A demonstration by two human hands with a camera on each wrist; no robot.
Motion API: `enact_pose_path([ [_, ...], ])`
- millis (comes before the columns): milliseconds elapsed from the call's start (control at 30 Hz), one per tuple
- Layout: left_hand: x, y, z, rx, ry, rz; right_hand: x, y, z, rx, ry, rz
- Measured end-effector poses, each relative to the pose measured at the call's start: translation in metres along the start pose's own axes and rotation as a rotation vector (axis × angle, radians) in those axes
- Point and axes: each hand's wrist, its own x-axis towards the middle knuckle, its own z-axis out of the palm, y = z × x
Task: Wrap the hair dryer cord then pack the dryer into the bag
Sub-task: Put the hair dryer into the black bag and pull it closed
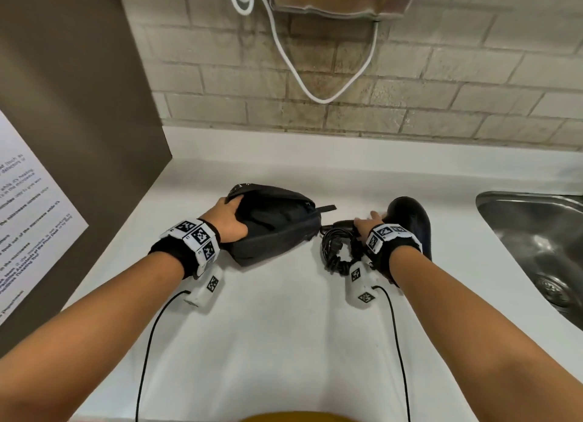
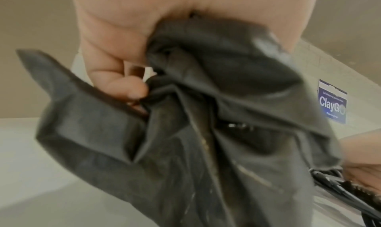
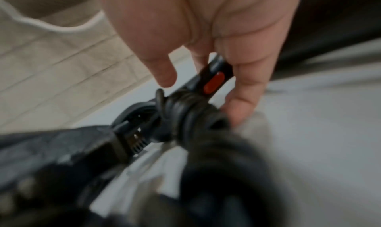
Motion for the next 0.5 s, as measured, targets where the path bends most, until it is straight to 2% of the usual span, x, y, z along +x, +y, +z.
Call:
enact_pose_path([
  [100,0.002,0.002,-0.001,0.009,-0.013,-0.002,0.0,-0.008,-0.005,0.049,0.002,0.036],
  [200,0.003,0.003,-0.002,0.018,-0.021,-0.013,0.013,-0.002,-0.007,-0.059,-0.03,-0.003],
  [300,0.004,0.002,-0.001,0.014,-0.028,-0.016,0.063,0.011,-0.001,0.109,-0.078,-0.006],
  [333,0.005,0.001,-0.001,0.011,-0.028,-0.015,0.069,0.014,-0.001,0.208,-0.104,0.039],
  [400,0.005,0.001,0.0,0.011,-0.022,-0.015,0.041,0.007,-0.003,0.304,-0.153,0.091],
  [500,0.005,0.003,0.002,0.008,-0.011,-0.013,0.002,0.0,-0.007,0.136,-0.114,0.066],
])
